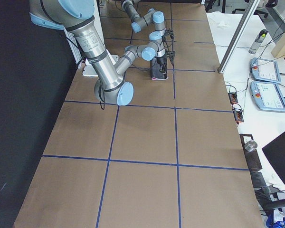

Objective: Fold towel twice with both arms
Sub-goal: 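Lift the near edge and fold it over onto the far edge with both grippers, then move the left gripper to the folded towel's end while the right gripper withdraws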

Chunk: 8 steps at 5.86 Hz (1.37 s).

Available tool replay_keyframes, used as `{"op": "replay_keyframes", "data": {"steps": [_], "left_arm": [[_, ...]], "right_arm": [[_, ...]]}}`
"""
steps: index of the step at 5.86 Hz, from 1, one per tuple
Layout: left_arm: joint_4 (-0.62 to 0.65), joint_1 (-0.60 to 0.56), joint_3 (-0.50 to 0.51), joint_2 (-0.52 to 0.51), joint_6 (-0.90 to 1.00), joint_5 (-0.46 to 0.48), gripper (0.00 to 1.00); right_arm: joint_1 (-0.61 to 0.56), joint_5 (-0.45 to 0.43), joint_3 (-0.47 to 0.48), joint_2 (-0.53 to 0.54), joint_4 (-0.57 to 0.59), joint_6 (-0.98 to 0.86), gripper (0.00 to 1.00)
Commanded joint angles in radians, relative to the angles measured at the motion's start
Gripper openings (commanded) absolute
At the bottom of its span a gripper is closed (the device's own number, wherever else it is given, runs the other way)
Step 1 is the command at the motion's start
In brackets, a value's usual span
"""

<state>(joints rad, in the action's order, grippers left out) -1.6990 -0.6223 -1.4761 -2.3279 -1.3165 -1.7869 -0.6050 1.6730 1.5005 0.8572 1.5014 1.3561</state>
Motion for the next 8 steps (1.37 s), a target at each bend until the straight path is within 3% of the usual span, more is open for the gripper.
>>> {"op": "replay_keyframes", "data": {"steps": [1,2,3,5,6,7,8], "left_arm": [[-0.03,-0.045,0.062,-0.025,0.109,-0.037,1.0],[-0.03,-0.045,0.047,-0.018,0.12,-0.108,1.0],[-0.03,-0.033,-0.02,0.026,0.126,-0.112,1.0],[-0.083,0.039,-0.125,0.135,0.039,-0.1,0.99],[-0.152,0.103,-0.121,0.149,-0.048,-0.03,0.86],[-0.181,0.117,-0.11,0.154,-0.126,-0.023,0.69],[-0.182,0.127,-0.109,0.153,-0.147,-0.023,0.63]], "right_arm": [[-0.08,0.147,-0.057,-0.03,0.0,-0.14,1.0],[-0.096,0.181,-0.045,-0.027,0.002,-0.155,1.0],[-0.11,0.207,-0.011,-0.009,0.002,-0.208,1.0],[-0.15,0.276,0.151,0.128,0.002,-0.318,1.0],[-0.185,0.33,0.217,0.194,0.003,-0.412,1.0],[-0.193,0.333,0.24,0.225,0.0,-0.423,1.0],[-0.196,0.333,0.242,0.226,0.0,-0.423,1.0]]}}
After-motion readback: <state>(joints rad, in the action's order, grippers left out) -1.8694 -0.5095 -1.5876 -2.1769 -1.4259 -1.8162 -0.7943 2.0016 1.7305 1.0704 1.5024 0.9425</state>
